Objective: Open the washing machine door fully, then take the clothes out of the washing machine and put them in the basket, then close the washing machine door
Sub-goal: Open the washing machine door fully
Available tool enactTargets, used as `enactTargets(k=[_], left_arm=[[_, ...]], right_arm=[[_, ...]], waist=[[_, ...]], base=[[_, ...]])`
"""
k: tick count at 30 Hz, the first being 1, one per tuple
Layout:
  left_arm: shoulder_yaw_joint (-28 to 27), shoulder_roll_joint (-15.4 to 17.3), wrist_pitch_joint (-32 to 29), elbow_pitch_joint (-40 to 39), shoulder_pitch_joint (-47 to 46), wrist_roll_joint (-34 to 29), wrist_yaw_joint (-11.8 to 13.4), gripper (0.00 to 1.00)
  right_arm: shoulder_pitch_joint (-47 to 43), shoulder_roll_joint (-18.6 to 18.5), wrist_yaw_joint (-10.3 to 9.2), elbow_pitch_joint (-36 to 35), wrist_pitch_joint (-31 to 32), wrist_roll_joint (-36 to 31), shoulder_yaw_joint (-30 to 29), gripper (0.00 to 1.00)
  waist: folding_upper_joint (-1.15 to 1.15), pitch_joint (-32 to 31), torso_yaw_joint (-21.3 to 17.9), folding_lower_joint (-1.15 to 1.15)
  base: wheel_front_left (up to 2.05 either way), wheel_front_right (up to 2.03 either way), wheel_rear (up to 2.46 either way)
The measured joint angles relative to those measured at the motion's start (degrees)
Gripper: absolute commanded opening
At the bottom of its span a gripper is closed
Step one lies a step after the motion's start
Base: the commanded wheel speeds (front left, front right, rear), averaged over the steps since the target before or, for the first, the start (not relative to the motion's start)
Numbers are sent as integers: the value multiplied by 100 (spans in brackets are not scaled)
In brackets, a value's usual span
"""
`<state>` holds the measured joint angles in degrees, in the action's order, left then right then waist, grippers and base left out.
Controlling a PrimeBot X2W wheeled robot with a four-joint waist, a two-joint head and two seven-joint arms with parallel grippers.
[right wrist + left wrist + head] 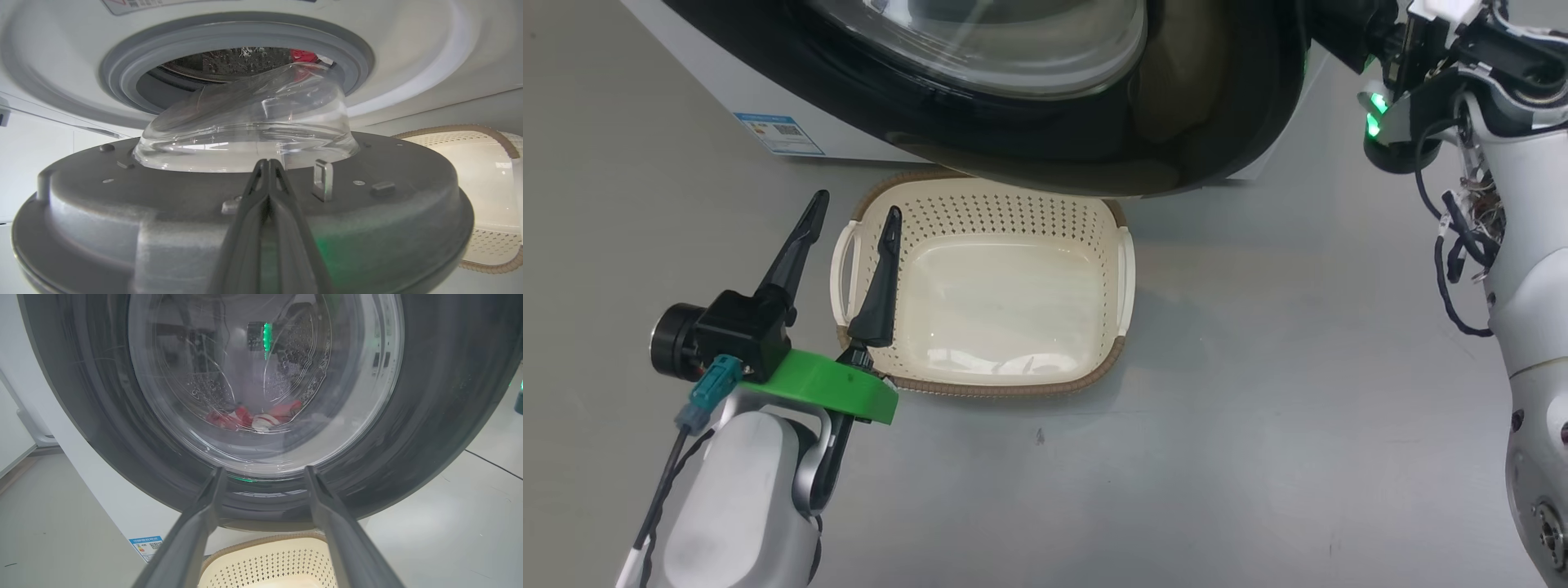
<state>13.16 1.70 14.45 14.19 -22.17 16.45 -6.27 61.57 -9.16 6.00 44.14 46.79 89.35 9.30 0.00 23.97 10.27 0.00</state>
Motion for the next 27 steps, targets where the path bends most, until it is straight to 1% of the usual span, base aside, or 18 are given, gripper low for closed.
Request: enactTargets(k=[3,6,21,27], left_arm=[[-8,0,0,14,36,0,1,100],[-14,0,0,31,122,-4,45,100],[-63,1,0,116,408,-41,70,100],[-76,1,0,165,540,-42,79,100]], right_arm=[[-168,35,43,-21,58,45,18,0],[-309,74,44,-58,111,82,36,0],[-957,282,94,-364,290,271,115,0],[-1362,376,96,-692,341,342,203,0]], waist=[[0,-69,-17,0],[0,-145,-30,0],[0,-506,-82,0],[0,-677,-96,0]], base=[[0,0,0],[0,0,0],[0,0,0],[0,0,0]])
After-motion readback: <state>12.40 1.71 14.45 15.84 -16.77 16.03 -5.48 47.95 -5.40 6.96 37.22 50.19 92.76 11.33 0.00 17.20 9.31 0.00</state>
